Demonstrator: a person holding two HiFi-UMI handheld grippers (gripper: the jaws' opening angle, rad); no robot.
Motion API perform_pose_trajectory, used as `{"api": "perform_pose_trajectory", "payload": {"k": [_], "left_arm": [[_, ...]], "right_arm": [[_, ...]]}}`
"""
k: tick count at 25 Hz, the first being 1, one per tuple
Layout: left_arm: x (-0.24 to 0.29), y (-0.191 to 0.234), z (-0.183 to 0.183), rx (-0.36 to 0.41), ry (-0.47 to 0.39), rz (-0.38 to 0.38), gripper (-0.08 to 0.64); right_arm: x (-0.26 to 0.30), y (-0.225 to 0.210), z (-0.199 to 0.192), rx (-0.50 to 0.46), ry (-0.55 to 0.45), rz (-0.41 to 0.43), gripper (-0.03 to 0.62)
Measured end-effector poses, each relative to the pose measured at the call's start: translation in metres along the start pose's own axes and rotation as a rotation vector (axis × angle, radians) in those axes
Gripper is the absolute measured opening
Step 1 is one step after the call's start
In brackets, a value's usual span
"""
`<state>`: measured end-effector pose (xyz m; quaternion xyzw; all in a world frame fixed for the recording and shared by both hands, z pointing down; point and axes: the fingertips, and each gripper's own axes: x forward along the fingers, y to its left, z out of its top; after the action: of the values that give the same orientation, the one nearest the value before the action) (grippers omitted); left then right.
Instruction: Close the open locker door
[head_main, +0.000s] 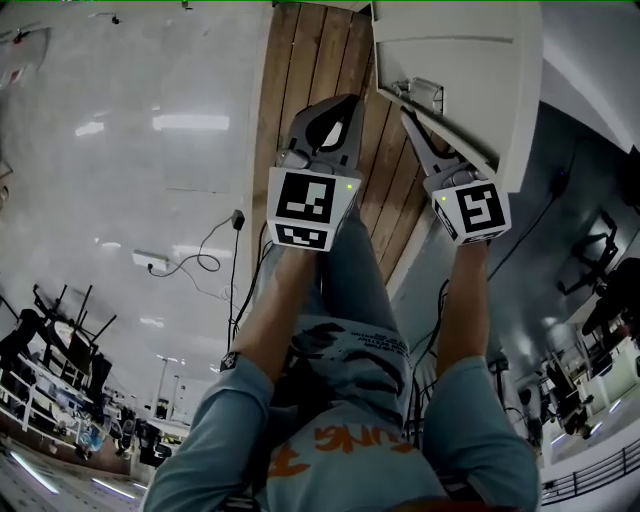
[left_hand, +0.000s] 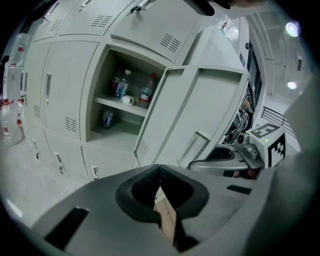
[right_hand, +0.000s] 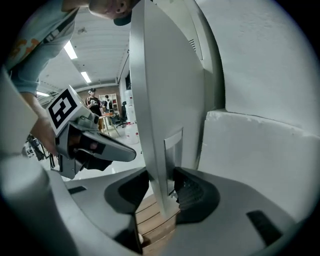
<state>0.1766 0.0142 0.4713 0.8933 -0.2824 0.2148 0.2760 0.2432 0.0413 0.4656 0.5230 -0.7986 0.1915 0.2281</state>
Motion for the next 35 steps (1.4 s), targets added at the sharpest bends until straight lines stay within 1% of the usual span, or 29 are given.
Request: {"api": "perform_pose_trajectory", "payload": {"k": [3, 6, 9, 14, 19, 23, 26, 28, 31, 35], "left_arm": [[0.000, 0.007, 0.006, -0.014, -0.010, 0.020, 0.021], [-0.005, 0.026, 0.004, -0.030, -0.022, 0.050, 0.021], [-0.014, 0.046, 0.003, -0.045, -0.035, 0.087, 0.021], [-0.039, 0.079, 0.003, -0.068, -0.056, 0.166, 0.021], [-0.050, 0.101, 0.005, -0.078, -0.080, 0.222, 0.021], [-0.058, 0.116, 0.005, -0.095, -0.089, 0.250, 0.021], [-0.061, 0.127, 0.010, -0.111, -0.098, 0.264, 0.021], [-0.062, 0.129, 0.017, -0.107, -0.110, 0.268, 0.021], [-0.060, 0.133, 0.025, -0.088, -0.118, 0.259, 0.021], [-0.054, 0.152, 0.032, -0.076, -0.112, 0.249, 0.021]], "right_arm": [[0.003, 0.006, 0.010, -0.009, -0.009, 0.028, 0.167], [0.017, 0.022, 0.014, -0.024, -0.012, 0.056, 0.169], [0.032, 0.039, 0.018, -0.040, -0.012, 0.099, 0.168], [0.055, 0.065, 0.031, -0.062, -0.033, 0.145, 0.153], [0.079, 0.076, 0.048, -0.074, -0.066, 0.172, 0.141], [0.097, 0.087, 0.058, -0.084, -0.064, 0.196, 0.137], [0.110, 0.094, 0.067, -0.089, -0.061, 0.207, 0.130], [0.115, 0.095, 0.072, -0.094, -0.063, 0.206, 0.127], [0.124, 0.096, 0.079, -0.081, -0.077, 0.177, 0.124], [0.148, 0.096, 0.096, -0.030, -0.116, 0.138, 0.124]]}}
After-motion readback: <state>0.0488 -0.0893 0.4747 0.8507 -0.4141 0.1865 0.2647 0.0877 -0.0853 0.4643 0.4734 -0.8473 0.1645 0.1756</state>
